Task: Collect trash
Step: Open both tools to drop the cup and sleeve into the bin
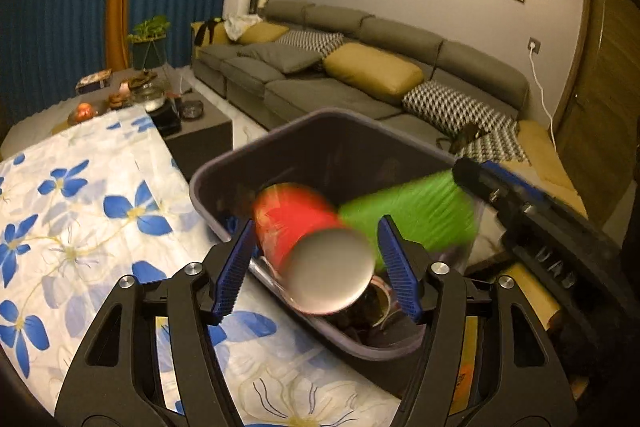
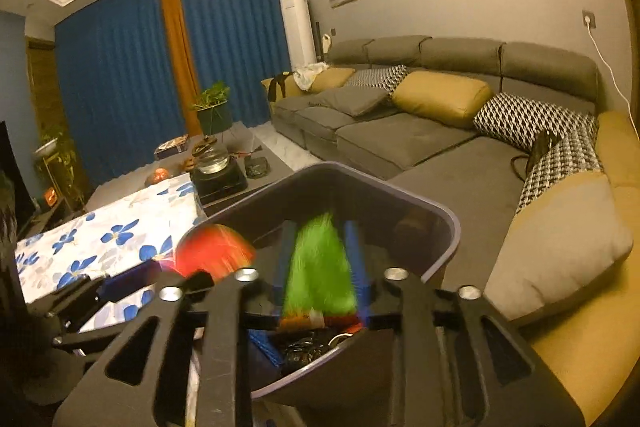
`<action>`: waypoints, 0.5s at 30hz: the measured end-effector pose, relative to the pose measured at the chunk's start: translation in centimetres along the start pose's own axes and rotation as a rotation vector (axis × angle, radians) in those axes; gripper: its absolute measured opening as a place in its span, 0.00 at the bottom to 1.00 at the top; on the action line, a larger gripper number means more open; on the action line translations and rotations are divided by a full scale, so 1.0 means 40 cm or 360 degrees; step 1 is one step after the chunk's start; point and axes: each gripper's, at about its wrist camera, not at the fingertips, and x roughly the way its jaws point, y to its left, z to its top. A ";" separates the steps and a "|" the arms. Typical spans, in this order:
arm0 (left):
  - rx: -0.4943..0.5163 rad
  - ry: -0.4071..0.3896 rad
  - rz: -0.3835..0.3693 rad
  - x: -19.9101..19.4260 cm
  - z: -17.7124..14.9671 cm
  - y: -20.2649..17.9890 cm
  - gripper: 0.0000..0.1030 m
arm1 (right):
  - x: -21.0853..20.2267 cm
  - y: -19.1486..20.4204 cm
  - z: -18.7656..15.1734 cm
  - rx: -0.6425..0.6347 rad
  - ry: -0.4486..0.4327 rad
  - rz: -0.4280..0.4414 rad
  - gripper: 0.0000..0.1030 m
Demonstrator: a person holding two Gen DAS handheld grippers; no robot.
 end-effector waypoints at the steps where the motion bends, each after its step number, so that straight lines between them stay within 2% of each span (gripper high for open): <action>1: -0.0007 0.0014 0.0016 0.003 -0.007 0.006 0.68 | -0.001 -0.004 0.000 0.0009 0.0000 0.0000 0.36; 4: -0.0034 0.0027 0.0051 -0.005 -0.016 0.021 0.74 | -0.011 -0.020 -0.003 0.0036 0.0004 0.0004 0.46; 7: -0.0056 -0.0003 0.0125 -0.038 -0.024 0.034 0.80 | -0.035 -0.016 -0.008 0.0017 -0.0011 0.0008 0.60; 9: -0.0060 -0.0021 0.0178 -0.069 -0.032 0.039 0.81 | -0.051 -0.006 -0.008 -0.0002 -0.0019 0.0011 0.77; 11: -0.0057 -0.0051 0.0224 -0.106 -0.043 0.040 0.84 | -0.076 0.010 -0.017 -0.0047 -0.0036 0.0008 0.86; 13: -0.0070 -0.0076 0.0264 -0.142 -0.055 0.044 0.86 | -0.093 0.030 -0.025 -0.0090 -0.0038 0.0004 0.87; 15: -0.0077 -0.0083 0.0313 -0.179 -0.067 0.047 0.89 | -0.117 0.050 -0.039 -0.0129 -0.0032 0.0008 0.95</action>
